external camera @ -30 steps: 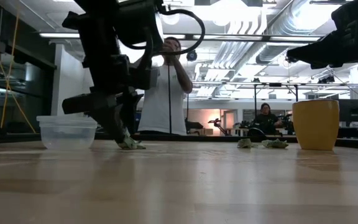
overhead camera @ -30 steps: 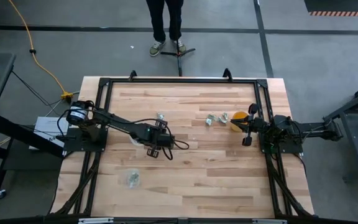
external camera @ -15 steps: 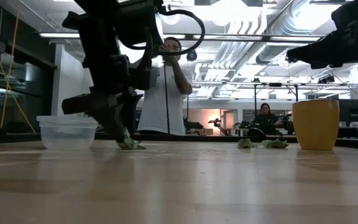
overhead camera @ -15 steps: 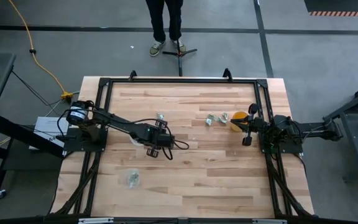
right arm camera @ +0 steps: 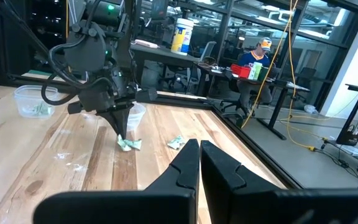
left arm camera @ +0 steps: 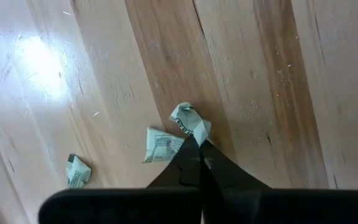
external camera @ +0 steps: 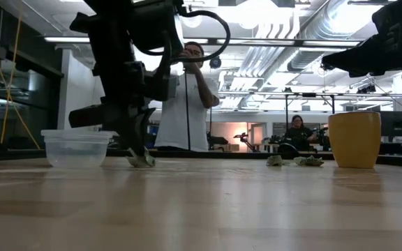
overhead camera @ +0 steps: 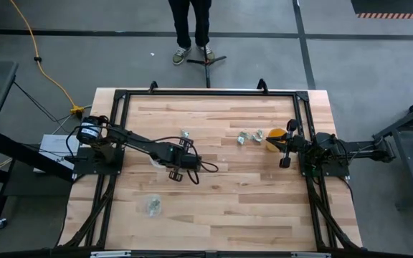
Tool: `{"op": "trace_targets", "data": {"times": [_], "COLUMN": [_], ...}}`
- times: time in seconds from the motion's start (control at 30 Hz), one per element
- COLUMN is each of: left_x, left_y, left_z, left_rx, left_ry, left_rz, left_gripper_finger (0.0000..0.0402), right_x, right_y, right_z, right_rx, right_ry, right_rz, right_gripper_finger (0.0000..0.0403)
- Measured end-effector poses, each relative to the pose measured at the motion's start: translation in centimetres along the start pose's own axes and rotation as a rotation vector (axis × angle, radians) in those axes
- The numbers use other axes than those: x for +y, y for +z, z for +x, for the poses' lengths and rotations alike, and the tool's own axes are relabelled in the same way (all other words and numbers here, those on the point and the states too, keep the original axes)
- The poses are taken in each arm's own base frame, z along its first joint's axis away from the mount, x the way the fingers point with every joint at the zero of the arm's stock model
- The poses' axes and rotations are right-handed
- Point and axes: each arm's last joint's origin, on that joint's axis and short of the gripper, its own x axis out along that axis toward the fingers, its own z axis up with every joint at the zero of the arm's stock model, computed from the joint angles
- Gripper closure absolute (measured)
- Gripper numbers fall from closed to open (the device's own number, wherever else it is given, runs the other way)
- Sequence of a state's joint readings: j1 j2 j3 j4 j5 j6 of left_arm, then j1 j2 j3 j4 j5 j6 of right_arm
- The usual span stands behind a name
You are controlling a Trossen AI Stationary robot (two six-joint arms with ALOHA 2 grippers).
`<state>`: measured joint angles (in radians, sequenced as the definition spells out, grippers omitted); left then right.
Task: Pick and place Stevia / Truvia into bins
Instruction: Put the stevia packet in the top transparent container
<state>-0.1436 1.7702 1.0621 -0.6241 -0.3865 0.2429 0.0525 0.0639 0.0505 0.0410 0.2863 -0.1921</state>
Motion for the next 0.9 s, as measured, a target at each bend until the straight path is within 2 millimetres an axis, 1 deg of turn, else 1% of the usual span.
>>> {"op": "trace_targets", "data": {"times": [0.13,0.23,0.3,0.4,0.5,0.57,0.67,0.77,0.9], "left_x": [0.5,1.2,1.6,2.0,2.3,2.5,2.1,1.4,0.8], "left_y": [0.8,1.5,1.7,1.2,0.2,-0.1,-1.0,-1.8,-2.2], "left_z": [-0.7,-1.9,-2.7,-3.9,-5.4,-6.5,-7.7,-8.5,-8.8], "left_rx": [-0.021,-0.044,-0.048,0.038,0.128,0.143,0.185,0.249,0.309], "left_ry": [0.017,0.036,0.037,0.019,0.002,-0.003,-0.011,-0.025,-0.068], "left_rz": [-0.011,-0.045,-0.093,-0.140,-0.227,-0.289,-0.310,-0.315,-0.339], "left_gripper_finger": [0.0373,0.0356,0.0356,0.0379,0.0379,0.0376,0.0366,0.0374,0.0379], "right_x": [0.0,0.0,0.0,0.0,0.0,0.0,0.0,0.0,0.0], "right_y": [0.0,0.0,0.0,0.0,0.0,0.0,0.0,0.0,-0.1], "right_z": [0.0,0.0,0.0,0.0,0.0,0.0,0.0,0.0,0.0], "right_rx": [0.000,0.000,0.001,0.001,0.001,0.003,0.004,0.007,0.009], "right_ry": [0.000,0.000,0.000,0.000,-0.001,0.000,-0.004,-0.006,-0.011], "right_rz": [0.000,0.000,0.000,0.000,-0.028,-0.044,-0.046,-0.046,-0.047], "right_gripper_finger": [0.0396,0.0396,0.0396,0.0396,0.0396,0.0396,0.0396,0.0396,0.0396]}}
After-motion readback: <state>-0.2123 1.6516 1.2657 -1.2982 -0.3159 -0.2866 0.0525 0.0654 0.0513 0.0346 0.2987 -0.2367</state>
